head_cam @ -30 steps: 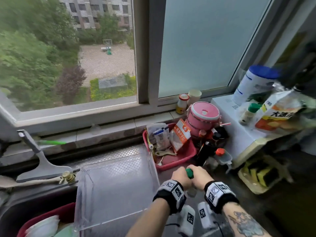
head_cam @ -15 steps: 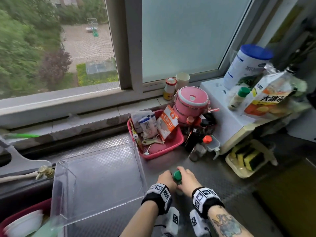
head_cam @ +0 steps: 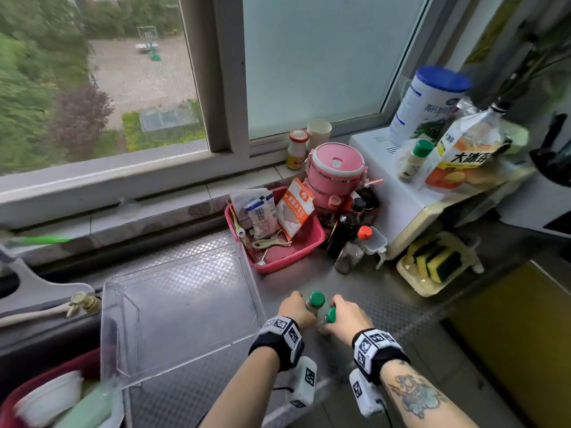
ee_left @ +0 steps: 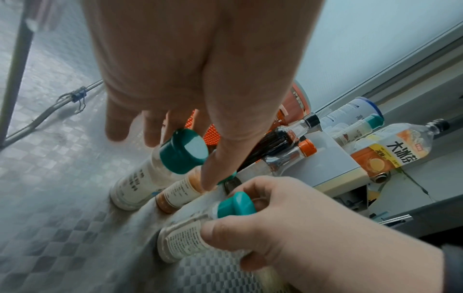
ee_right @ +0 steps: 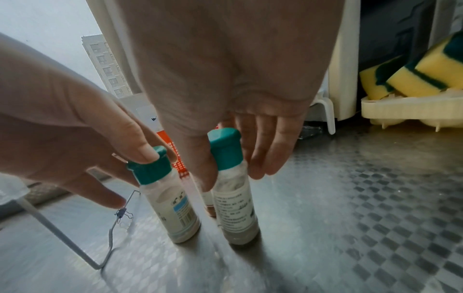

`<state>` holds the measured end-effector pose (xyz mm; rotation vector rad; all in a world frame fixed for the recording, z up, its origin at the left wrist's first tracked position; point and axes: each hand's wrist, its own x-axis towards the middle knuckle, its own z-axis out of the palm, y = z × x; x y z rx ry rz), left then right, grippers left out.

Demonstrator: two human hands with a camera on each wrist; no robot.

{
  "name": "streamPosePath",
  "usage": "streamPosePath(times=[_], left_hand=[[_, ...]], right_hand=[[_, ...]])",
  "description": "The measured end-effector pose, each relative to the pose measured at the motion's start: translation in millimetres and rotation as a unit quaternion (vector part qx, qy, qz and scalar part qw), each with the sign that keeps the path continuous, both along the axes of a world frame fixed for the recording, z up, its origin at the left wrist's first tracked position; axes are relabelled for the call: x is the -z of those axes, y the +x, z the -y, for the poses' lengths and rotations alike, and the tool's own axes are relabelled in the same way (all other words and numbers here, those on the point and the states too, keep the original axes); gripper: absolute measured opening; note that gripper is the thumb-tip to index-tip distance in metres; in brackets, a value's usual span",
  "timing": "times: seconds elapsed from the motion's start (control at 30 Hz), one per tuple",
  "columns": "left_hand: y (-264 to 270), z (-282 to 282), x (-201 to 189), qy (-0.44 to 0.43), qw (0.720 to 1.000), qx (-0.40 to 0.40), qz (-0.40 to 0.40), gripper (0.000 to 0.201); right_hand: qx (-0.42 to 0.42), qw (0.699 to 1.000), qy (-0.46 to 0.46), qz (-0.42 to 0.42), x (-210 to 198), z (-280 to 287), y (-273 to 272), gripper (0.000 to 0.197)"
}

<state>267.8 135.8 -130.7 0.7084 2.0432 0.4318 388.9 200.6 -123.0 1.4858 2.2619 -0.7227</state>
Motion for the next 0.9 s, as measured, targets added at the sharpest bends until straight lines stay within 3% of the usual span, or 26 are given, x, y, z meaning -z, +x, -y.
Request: streamPosePath(times=[0.23,0.37,0.53,0.77,0.9], left_hand=[[-7,6,-46,0.064,0.998,0.002,0.003,0.070],[-23,7,-92,0.190,0.981,0.025,0.013,0.056],[-55,21,-131,0.264,0.963,0.024,0.052,0.040],[-112,66,-138,0.281,0.959,-0.020,0.036,0.043],[-145,87,-127,0.275,0.957,-0.086,0.045,0.041]], right_hand=[[0.008,0.999,0.037,-0.007,-58,-6,5,0.048],[0.002,0.993,0.056,-0.099,-111,-7,-17,0.032],[-0.029,0.978,0.060,-0.198,-163,8,-59,0.032],[-0.064,0.963,0.020,-0.263,-166,40,-121,0.042],[-0.094,0.960,0.009,-0.265,-151,53,-158,0.042]])
